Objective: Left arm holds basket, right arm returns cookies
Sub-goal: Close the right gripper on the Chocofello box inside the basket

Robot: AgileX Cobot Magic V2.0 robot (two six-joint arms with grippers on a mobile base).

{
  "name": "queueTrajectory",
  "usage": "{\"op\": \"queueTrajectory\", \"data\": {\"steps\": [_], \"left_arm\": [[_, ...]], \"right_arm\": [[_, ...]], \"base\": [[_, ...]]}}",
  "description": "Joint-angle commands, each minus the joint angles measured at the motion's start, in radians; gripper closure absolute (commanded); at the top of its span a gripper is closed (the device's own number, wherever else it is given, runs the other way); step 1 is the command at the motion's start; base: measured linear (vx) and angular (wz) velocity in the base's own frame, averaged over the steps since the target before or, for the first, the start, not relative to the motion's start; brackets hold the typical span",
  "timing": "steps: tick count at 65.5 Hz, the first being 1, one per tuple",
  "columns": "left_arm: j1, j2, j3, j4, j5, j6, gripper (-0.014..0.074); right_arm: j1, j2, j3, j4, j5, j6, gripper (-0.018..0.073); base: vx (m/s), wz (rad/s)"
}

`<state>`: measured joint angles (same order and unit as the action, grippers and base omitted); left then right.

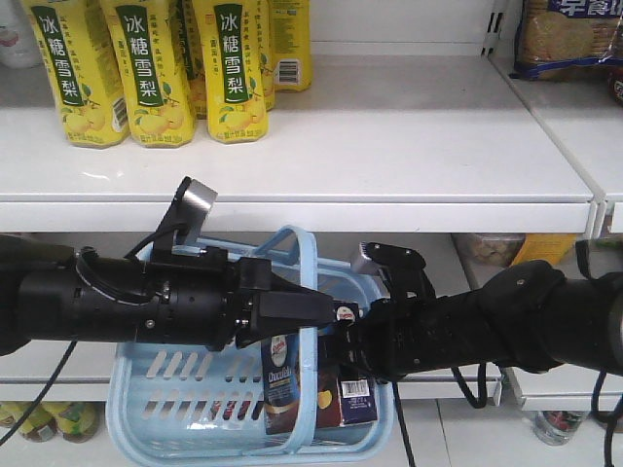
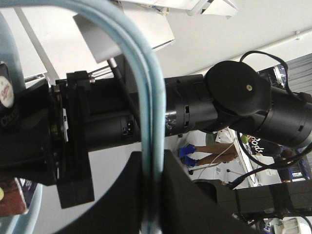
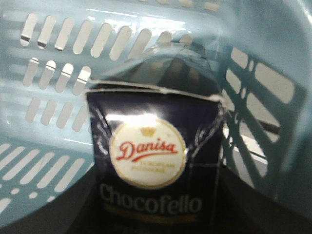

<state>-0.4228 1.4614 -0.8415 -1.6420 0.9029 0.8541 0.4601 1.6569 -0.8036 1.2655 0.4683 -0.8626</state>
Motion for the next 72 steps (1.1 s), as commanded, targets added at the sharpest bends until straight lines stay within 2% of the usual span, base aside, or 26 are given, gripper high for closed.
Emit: {"op": "queueTrajectory", "data": {"steps": [1, 21, 30, 53, 62, 72], "left_arm": [[-0.003, -0.042, -0.037, -0.138, 0.046, 0.014, 0.0599], [-0.003, -0.042, -0.037, -0.138, 0.046, 0.014, 0.0599], [-0.003, -0.042, -0.037, -0.138, 0.046, 0.014, 0.0599], [-0.003, -0.042, -0.037, -0.138, 0.046, 0.014, 0.0599], [-0.003, -0.042, -0.037, -0.138, 0.046, 0.014, 0.0599], [-0.003, -0.042, -0.037, -0.138, 0.046, 0.014, 0.0599]], "right_arm": [[-0.001, -0.034, -0.026, 0.026, -0.008, -0.01, 0.0268], [-0.002, -0.034, -0.026, 0.027, -0.015, 0.0, 0.0421], [-0.002, -0.034, -0.026, 0.04, -0.013, 0.003, 0.0461], [-0.011, -0.092, -0.025, 0.037, -0.015, 0.021, 0.0466], [-0.036, -0.138, -0.025, -0.012, -0.006, 0.073, 0.0465], [-0.078, -0.193, -0.025, -0.118, 0.04, 0.16, 0.0464]], "base": [[0.0, 0.0], [0.0, 0.0], [0.0, 0.0], [0.0, 0.0], [0.0, 0.0], [0.0, 0.0]]}}
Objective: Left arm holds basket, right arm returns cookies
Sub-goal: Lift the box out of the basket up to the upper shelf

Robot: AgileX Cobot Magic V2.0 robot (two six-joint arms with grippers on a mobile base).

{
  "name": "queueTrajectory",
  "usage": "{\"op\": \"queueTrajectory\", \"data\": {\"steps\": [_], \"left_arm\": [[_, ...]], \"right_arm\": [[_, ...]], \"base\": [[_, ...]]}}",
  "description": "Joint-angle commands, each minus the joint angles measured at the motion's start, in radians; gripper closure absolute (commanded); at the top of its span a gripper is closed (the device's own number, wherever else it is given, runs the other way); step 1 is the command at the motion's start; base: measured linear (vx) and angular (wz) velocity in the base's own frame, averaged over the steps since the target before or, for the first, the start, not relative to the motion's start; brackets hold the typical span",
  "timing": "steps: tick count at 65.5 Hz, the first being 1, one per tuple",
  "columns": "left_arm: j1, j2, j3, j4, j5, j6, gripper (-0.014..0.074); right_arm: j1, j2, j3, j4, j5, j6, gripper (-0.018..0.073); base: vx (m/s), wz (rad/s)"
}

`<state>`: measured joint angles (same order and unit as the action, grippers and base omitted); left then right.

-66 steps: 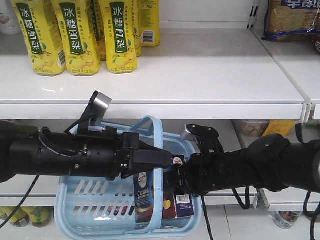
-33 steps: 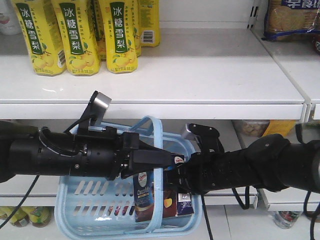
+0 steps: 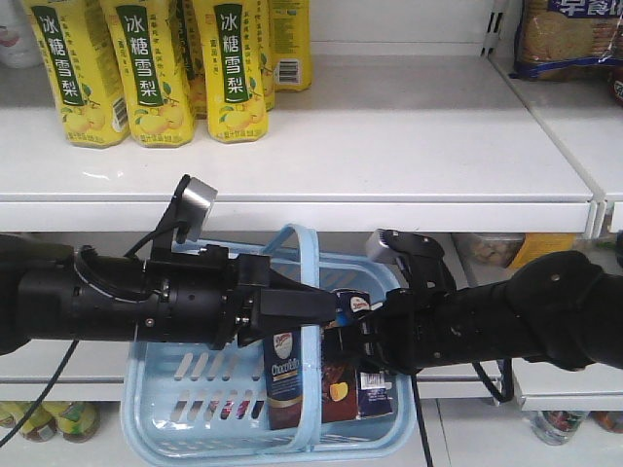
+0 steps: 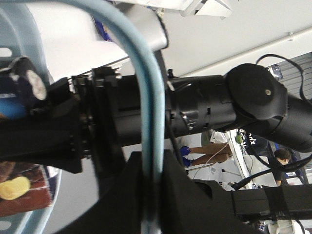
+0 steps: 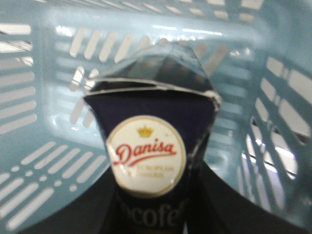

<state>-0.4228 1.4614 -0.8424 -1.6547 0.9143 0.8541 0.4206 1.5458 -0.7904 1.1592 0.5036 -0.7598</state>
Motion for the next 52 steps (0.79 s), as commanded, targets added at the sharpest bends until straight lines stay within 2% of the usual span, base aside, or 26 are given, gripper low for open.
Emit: {"op": "queueTrajectory", "data": {"steps": [1, 16, 32, 52], "left_arm": [[-0.003, -0.042, -0.036, -0.125, 0.034, 0.014, 0.0599], [-0.003, -0.042, -0.036, -0.125, 0.034, 0.014, 0.0599], [-0.003, -0.042, -0.036, -0.125, 0.034, 0.014, 0.0599], [-0.003, -0.042, -0.036, -0.125, 0.034, 0.014, 0.0599]], "right_arm": [[-0.043, -0.087, -0.038, -0.021, 0.012, 0.065, 0.0464], [-0.095, -0.191, -0.038, -0.144, 0.117, 0.139, 0.0464], [-0.142, -0.319, -0.038, -0.246, 0.147, 0.22, 0.0464], [-0.216, -0.492, -0.038, -0.324, 0.235, 0.289, 0.0464]], "base": [[0.0, 0.0], [0.0, 0.0], [0.0, 0.0], [0.0, 0.0]]}}
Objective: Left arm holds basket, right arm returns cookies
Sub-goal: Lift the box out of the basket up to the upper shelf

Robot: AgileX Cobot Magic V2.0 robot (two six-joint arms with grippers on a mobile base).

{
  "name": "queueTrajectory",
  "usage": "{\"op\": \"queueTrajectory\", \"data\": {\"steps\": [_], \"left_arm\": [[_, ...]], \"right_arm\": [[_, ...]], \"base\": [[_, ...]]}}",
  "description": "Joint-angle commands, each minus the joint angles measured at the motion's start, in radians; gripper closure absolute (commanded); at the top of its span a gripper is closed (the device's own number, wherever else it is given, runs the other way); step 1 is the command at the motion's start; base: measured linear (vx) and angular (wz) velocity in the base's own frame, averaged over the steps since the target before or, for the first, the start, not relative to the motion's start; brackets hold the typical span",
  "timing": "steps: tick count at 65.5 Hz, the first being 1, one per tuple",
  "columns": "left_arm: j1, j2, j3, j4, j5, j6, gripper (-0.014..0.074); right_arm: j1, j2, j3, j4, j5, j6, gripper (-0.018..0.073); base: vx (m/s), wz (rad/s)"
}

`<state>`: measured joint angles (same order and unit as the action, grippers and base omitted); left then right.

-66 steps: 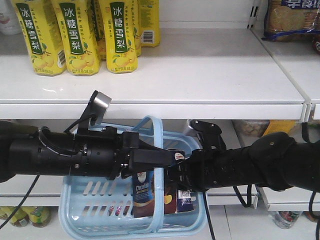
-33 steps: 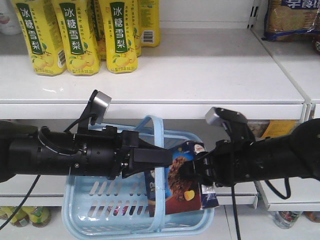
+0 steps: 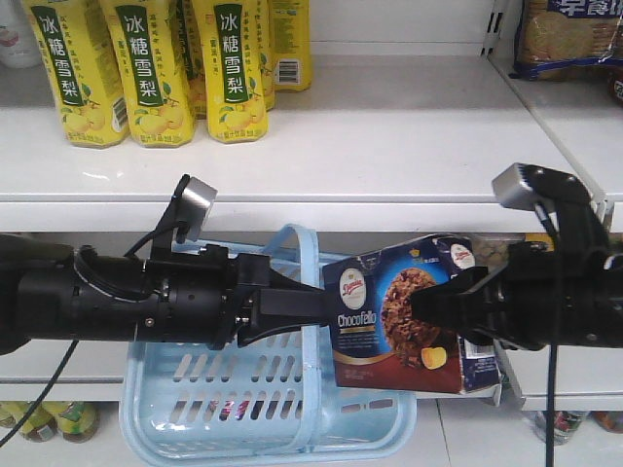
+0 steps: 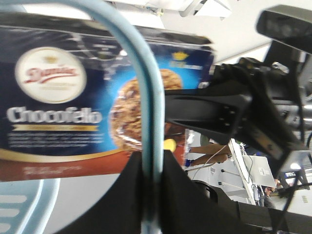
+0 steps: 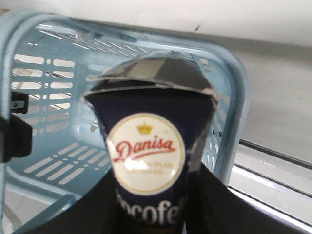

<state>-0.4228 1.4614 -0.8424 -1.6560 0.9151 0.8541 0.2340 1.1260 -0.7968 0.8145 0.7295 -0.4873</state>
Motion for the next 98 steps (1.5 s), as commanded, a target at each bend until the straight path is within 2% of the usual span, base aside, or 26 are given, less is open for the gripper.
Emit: {"op": "queueTrajectory", "data": {"steps": [1, 20, 29, 40, 49, 61, 72, 86, 98], "left_arm": [[-0.003, -0.042, -0.036, -0.124, 0.034, 0.014, 0.0599], [-0.003, -0.042, -0.036, -0.124, 0.034, 0.014, 0.0599], [-0.003, -0.042, -0.036, -0.124, 0.034, 0.014, 0.0599], [-0.003, -0.042, -0.036, -0.124, 0.034, 0.014, 0.0599], [-0.003, -0.042, -0.036, -0.124, 0.034, 0.014, 0.0599], [-0.003, -0.042, -0.036, -0.124, 0.034, 0.014, 0.0599], [-0.003, -0.042, -0.036, -0.124, 0.034, 0.014, 0.0599], [-0.003, -0.042, -0.036, -0.124, 0.034, 0.014, 0.0599], [-0.003, -0.042, -0.036, -0.124, 0.034, 0.014, 0.0599]], "right_arm": [[-0.035, -0.081, -0.032, 0.019, 0.014, 0.017, 0.0464], [-0.127, -0.241, -0.048, 0.019, 0.076, 0.025, 0.0464], [-0.155, -0.275, -0.124, 0.009, 0.14, 0.033, 0.0464], [-0.154, -0.273, -0.258, -0.008, 0.117, 0.066, 0.0464], [-0.154, -0.267, -0.332, -0.025, 0.046, 0.079, 0.0464], [-0.154, -0.232, -0.381, -0.124, -0.083, 0.118, 0.0464], [-0.154, -0.161, -0.38, -0.189, -0.267, 0.12, 0.0464], [-0.154, -0.018, -0.38, -0.22, -0.448, 0.118, 0.0464], [-0.154, 0.116, -0.38, -0.232, -0.525, 0.103, 0.0462]], "base": [[0.0, 0.0], [0.0, 0.0], [0.0, 0.0], [0.0, 0.0], [0.0, 0.0], [0.0, 0.0], [0.0, 0.0], [0.0, 0.0], [0.0, 0.0]]}}
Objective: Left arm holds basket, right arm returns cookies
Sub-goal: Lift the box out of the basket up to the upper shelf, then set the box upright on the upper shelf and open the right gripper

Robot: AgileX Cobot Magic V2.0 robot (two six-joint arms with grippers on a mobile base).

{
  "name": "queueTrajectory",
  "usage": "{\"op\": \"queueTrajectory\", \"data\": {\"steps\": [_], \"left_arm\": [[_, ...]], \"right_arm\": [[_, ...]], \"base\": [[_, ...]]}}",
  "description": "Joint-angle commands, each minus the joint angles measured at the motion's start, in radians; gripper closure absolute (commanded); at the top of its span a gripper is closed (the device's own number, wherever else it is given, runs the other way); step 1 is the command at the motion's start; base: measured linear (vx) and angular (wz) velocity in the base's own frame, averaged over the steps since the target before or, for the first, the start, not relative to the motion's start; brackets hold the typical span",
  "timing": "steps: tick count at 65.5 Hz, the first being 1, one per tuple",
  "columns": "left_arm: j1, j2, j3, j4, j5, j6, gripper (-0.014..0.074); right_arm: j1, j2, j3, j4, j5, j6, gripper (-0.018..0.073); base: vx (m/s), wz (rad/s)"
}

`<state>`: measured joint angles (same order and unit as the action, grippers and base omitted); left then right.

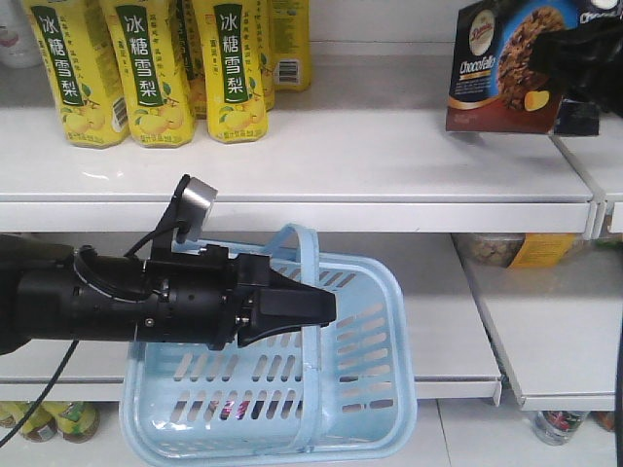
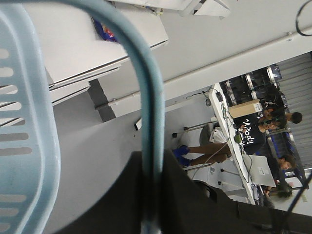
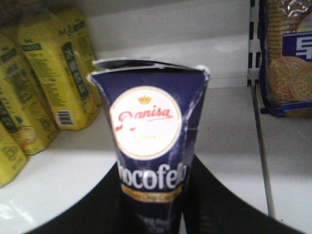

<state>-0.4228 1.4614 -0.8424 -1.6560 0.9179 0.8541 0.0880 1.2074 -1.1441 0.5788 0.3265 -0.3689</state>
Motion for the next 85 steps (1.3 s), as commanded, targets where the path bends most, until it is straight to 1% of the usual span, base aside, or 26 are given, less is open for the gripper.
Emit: {"op": "queueTrajectory", "data": {"steps": [1, 10, 20, 28, 38, 43, 47, 52, 70, 80, 85], "left_arm": [[-0.003, -0.042, -0.036, -0.124, 0.031, 0.014, 0.0599], [-0.003, -0.042, -0.036, -0.124, 0.031, 0.014, 0.0599], [-0.003, -0.042, -0.036, -0.124, 0.031, 0.014, 0.0599], [-0.003, -0.042, -0.036, -0.124, 0.031, 0.014, 0.0599], [-0.003, -0.042, -0.036, -0.124, 0.031, 0.014, 0.0599], [-0.003, -0.042, -0.036, -0.124, 0.031, 0.014, 0.0599], [-0.003, -0.042, -0.036, -0.124, 0.031, 0.014, 0.0599], [-0.003, -0.042, -0.036, -0.124, 0.031, 0.014, 0.0599], [-0.003, -0.042, -0.036, -0.124, 0.031, 0.014, 0.0599], [-0.003, -0.042, -0.036, -0.124, 0.031, 0.014, 0.0599], [-0.003, -0.042, -0.036, -0.124, 0.031, 0.014, 0.0599]], "right_arm": [[-0.008, 0.044, -0.033, 0.004, -0.125, -0.02, 0.0462], [-0.008, 0.116, -0.033, 0.004, -0.15, -0.022, 0.0449], [-0.008, 0.158, -0.033, 0.002, -0.157, -0.058, 0.0377], [-0.008, 0.164, -0.033, 0.002, -0.152, -0.081, 0.026], [-0.008, 0.156, -0.033, 0.005, -0.132, -0.083, 0.0085], [-0.008, 0.152, -0.033, 0.005, -0.121, -0.085, 0.0017], [-0.008, 0.148, -0.033, 0.005, -0.108, -0.09, -0.0015], [-0.008, 0.141, -0.033, 0.005, -0.085, -0.094, -0.003], [-0.008, 0.098, -0.033, -0.002, -0.017, -0.113, -0.0028], [-0.008, 0.076, -0.033, -0.038, 0.012, -0.108, -0.0028], [-0.008, 0.064, -0.033, -0.074, 0.035, -0.091, -0.0028]], "base": [[0.0, 0.0], [0.0, 0.0], [0.0, 0.0], [0.0, 0.0], [0.0, 0.0], [0.0, 0.0], [0.0, 0.0], [0.0, 0.0], [0.0, 0.0], [0.0, 0.0], [0.0, 0.0]]}}
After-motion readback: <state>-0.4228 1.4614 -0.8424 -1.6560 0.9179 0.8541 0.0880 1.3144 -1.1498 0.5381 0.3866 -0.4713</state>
